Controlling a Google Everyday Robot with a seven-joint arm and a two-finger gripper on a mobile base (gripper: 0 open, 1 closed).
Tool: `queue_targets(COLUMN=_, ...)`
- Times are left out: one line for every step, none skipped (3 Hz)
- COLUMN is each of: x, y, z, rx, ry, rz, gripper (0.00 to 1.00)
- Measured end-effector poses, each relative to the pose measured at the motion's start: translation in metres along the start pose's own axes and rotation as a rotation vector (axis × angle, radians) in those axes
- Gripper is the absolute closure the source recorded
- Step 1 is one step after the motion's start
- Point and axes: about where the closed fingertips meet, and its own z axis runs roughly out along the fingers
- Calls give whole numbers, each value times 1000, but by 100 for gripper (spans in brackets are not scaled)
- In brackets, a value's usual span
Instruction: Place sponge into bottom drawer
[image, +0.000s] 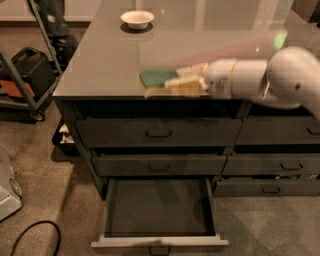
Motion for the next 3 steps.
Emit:
queue_targets(x=112, y=15, z=29, rx=-22, ry=125, rz=94, gripper=100)
queue_targets(x=231, y=29, z=57, rx=-40, ry=246, rz=202, gripper=100)
queue_targets(x=337, y=49, z=75, rx=-41, ry=343, rz=325, gripper=100)
